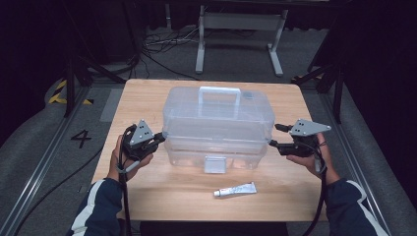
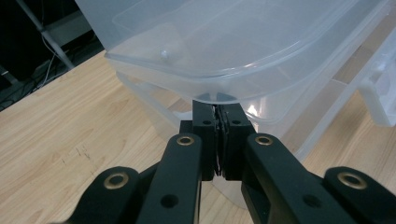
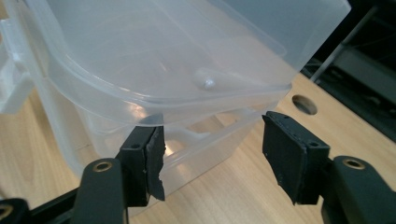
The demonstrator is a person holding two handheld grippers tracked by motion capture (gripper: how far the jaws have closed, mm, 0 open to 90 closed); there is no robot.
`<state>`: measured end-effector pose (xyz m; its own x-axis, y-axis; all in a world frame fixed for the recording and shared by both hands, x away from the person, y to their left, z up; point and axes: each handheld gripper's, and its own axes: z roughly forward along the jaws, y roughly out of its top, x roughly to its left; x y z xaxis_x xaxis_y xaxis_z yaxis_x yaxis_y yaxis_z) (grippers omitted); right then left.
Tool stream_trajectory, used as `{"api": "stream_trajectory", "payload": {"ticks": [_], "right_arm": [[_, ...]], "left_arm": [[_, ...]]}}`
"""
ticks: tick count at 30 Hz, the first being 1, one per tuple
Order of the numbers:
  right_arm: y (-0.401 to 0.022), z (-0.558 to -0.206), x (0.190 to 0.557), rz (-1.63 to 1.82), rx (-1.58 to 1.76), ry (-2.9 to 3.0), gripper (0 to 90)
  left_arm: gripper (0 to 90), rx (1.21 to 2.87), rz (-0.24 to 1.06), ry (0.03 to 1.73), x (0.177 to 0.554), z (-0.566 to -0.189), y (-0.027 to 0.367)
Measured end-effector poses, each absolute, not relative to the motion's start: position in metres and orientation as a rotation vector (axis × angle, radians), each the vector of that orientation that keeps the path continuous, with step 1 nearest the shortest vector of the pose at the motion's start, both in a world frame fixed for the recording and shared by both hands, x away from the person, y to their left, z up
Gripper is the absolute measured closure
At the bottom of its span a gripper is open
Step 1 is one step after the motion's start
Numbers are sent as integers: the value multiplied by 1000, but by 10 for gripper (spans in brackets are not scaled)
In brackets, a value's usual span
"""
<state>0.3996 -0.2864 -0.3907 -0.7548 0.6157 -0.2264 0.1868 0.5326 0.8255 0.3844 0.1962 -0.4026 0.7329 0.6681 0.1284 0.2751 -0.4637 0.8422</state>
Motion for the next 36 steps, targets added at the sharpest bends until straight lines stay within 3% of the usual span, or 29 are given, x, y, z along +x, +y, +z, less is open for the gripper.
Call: {"api": "stream_trajectory", "payload": {"ticks": [6, 20, 25, 36], "right_arm": [[-287, -392, 398, 1161, 639, 2215, 416], [-282, -388, 393, 1216, 570, 2062, 571], [-278, -385, 393, 1247, 551, 1995, 640], [-270, -382, 396, 1276, 586, 1856, 684]], "left_arm": [[814, 2056, 582, 715, 384, -402, 197], [544, 2085, 575, 744, 377, -412, 198], [500, 2086, 562, 694, 369, -410, 197], [480, 2129, 523, 622, 358, -416, 182]]}}
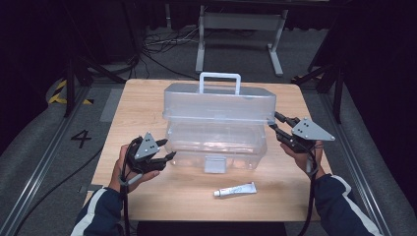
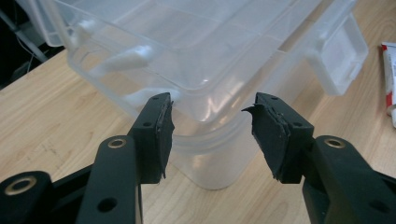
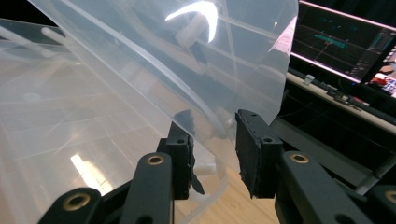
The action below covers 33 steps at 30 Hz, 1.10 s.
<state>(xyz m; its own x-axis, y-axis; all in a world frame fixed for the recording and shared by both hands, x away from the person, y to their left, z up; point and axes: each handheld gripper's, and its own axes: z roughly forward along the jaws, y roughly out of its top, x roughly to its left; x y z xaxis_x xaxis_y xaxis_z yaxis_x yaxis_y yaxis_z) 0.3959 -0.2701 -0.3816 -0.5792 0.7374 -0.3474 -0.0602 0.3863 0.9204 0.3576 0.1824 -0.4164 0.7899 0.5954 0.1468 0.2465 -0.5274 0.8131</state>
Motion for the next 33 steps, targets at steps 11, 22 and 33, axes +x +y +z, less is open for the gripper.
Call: {"api": "stream_trajectory", "payload": {"ticks": [11, 22, 33], "right_arm": [[-264, -375, 404, 1278, 665, 1762, 733], [-260, -367, 410, 1276, 716, 1715, 772], [-253, -358, 419, 1244, 764, 1661, 797]], "left_arm": [[472, 2128, 512, 614, 356, -418, 178], [506, 2154, 494, 563, 354, -417, 172], [525, 2231, 464, 502, 362, -418, 152]]}}
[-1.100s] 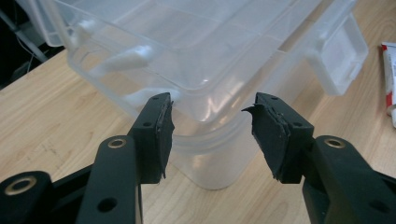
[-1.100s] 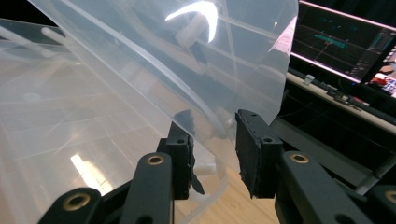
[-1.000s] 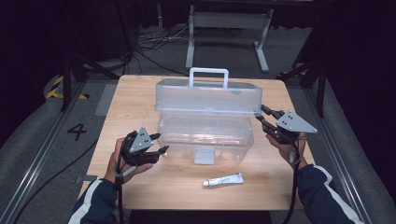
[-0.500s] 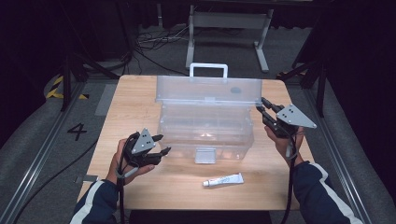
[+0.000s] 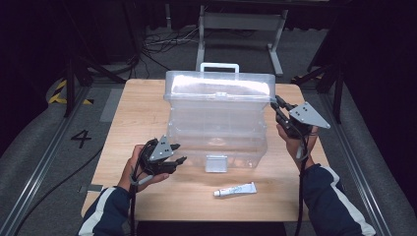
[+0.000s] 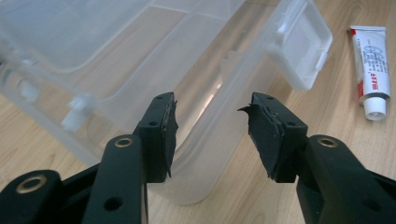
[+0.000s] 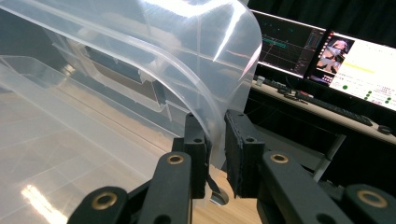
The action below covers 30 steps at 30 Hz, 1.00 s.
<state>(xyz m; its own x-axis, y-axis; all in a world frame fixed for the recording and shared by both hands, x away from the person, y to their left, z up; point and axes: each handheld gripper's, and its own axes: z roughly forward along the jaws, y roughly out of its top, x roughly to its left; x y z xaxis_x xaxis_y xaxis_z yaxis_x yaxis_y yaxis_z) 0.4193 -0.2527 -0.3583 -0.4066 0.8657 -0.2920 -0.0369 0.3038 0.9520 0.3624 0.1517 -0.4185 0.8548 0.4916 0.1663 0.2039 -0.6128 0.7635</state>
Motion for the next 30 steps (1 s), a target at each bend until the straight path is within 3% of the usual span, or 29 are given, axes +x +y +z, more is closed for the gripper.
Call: {"api": "stream_trajectory", "payload": {"ticks": [13, 24, 30], "right_arm": [[-249, -349, 436, 1188, 795, 1651, 829], [-246, -342, 445, 1187, 849, 1639, 844], [-247, -338, 454, 1193, 867, 1657, 848]], "left_arm": [[626, 2275, 420, 471, 376, -422, 137], [652, 2312, 394, 421, 381, -423, 140], [682, 2330, 437, 400, 380, -428, 138]]}}
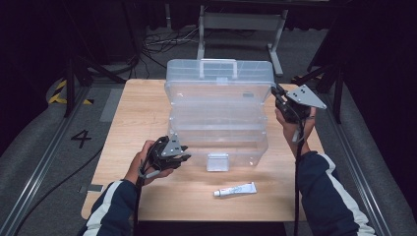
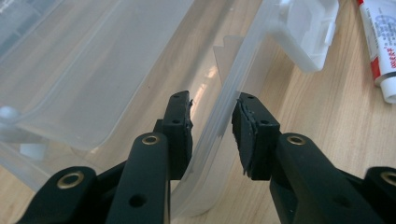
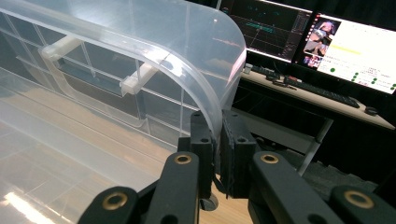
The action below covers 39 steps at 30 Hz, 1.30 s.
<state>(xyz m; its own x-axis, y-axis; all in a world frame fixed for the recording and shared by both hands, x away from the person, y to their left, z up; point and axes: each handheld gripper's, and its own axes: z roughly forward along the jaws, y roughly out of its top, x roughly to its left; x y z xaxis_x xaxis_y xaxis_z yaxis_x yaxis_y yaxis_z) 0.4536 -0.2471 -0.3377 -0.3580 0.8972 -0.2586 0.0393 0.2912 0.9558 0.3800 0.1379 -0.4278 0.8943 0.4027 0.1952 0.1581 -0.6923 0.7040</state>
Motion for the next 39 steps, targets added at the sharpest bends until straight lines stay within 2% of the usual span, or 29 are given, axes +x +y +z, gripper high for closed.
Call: {"api": "stream_trajectory", "payload": {"ticks": [19, 39], "right_arm": [[-246, -328, 473, 1185, 901, 1715, 852], [-244, -320, 493, 1208, 960, 1731, 857]], "left_arm": [[731, 2328, 381, 333, 387, -428, 141], [732, 2308, 349, 336, 389, -429, 143]]}}
